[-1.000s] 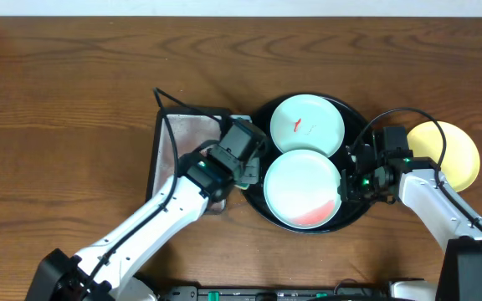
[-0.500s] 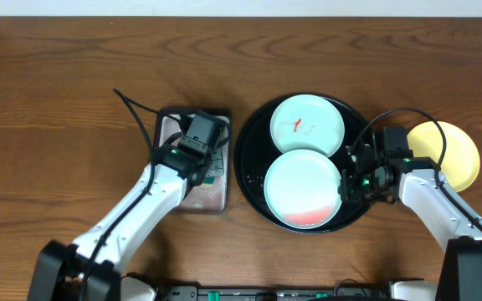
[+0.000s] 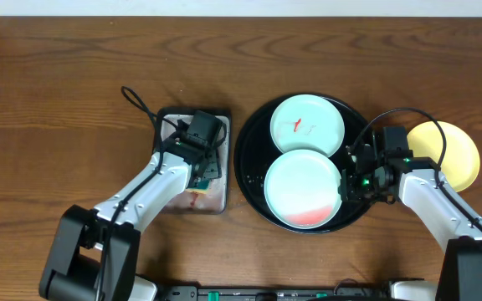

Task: Clean dirty plates on tray and stack at the side
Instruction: 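Return the sponge to the soapy tray with the left gripper, then lift the pale green plate off the black tray with the right gripper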

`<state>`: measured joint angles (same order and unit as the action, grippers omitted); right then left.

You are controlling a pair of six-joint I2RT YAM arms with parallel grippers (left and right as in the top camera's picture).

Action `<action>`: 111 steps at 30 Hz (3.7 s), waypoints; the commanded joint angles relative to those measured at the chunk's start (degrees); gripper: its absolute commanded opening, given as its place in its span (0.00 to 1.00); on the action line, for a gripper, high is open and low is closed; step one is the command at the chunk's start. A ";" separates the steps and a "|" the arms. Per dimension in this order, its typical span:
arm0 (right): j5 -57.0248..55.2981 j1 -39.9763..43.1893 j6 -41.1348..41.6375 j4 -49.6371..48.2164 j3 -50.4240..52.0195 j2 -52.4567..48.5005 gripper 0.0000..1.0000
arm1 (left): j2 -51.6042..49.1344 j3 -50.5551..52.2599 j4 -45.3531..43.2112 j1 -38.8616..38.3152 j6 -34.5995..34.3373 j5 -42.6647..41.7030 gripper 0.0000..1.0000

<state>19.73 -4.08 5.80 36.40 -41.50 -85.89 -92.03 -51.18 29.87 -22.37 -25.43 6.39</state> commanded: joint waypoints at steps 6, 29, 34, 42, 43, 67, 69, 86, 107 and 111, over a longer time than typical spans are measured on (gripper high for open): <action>-0.39 -0.15 -0.74 -1.07 0.24 -0.50 0.13 | 10.43 0.28 4.00 0.22 -0.13 -1.49 0.72; 0.22 -0.11 -0.76 -5.79 2.93 2.73 0.01 | 10.29 0.39 7.23 0.17 -0.33 -1.90 0.73; -3.96 -0.11 -0.74 -5.79 1.79 9.92 0.01 | 10.29 0.39 7.21 0.17 -0.33 -1.90 0.73; -20.76 -1.55 -0.74 -5.79 1.77 22.82 0.01 | 10.29 0.39 7.19 0.17 -0.33 -1.90 0.73; -22.36 -2.12 -0.74 -5.81 1.77 23.96 0.01 | 10.29 0.39 7.19 0.17 -0.33 -1.90 0.73; -64.83 -31.95 -4.66 -6.29 1.31 28.24 0.01 | 10.29 0.39 6.97 0.17 -0.35 -1.90 0.73; -68.43 -34.62 -5.09 -6.93 1.31 28.24 0.01 | 10.29 0.39 6.97 0.17 -0.35 -1.90 0.73; -78.86 -47.08 -23.26 -17.38 1.31 28.24 0.01 | 10.29 0.39 6.97 0.17 -0.35 -1.90 0.73; -79.89 -47.15 -24.48 -17.62 1.31 28.24 0.01 | 10.29 0.39 6.95 0.17 -0.33 -1.90 0.73; -79.95 -47.15 -24.76 -17.81 1.31 28.24 0.01 | 10.29 0.39 6.97 0.17 -0.33 -1.90 0.73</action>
<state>-58.54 -50.57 -18.41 18.96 -38.63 -58.04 -81.38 -51.18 36.82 -22.33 -25.47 4.60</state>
